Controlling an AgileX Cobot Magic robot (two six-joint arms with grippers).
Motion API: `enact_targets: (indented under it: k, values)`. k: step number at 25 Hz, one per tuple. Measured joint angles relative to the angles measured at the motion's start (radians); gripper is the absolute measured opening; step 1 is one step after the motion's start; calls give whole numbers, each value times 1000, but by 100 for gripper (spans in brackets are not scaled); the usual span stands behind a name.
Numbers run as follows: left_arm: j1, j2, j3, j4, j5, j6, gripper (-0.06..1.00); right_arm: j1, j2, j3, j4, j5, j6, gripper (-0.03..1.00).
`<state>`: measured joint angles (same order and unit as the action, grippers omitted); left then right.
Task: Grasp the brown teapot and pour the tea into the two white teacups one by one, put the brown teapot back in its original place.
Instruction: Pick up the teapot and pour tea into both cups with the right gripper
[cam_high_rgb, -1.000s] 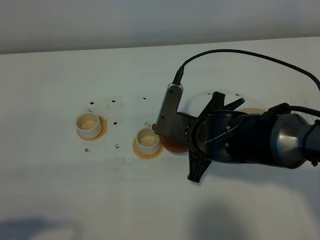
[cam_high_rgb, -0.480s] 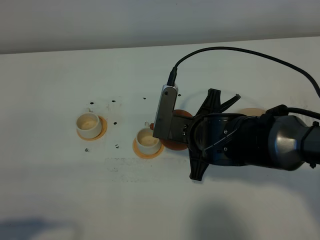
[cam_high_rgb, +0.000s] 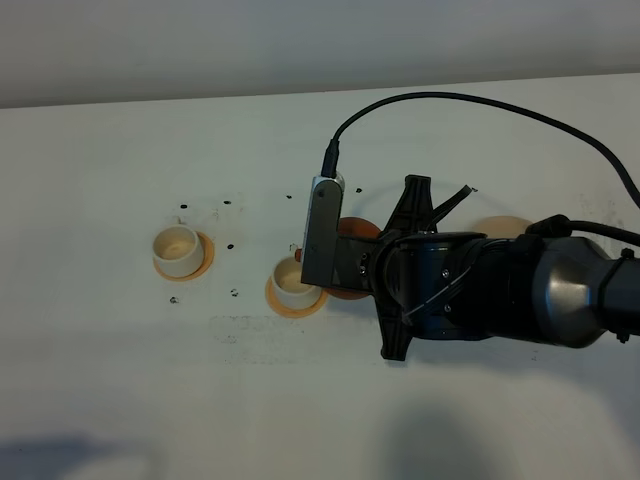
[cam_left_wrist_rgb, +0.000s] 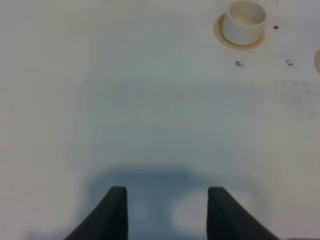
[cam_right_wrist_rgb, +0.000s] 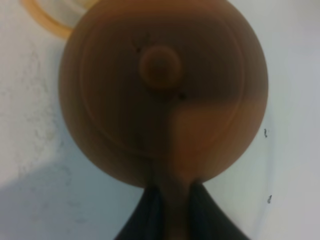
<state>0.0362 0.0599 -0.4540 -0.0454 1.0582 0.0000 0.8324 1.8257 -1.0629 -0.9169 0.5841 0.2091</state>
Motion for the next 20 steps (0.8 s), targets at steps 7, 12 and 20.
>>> enact_targets:
  k: [7,12,20]
  values:
    - [0,0,0,0,0,6,38,0,0,0,-47,0,-14,12]
    - [0,0,0,0,0,0,38,0,0,0,-63,0,-28,12]
    - [0,0,0,0,0,0,38,0,0,0,-133,0,-35,12]
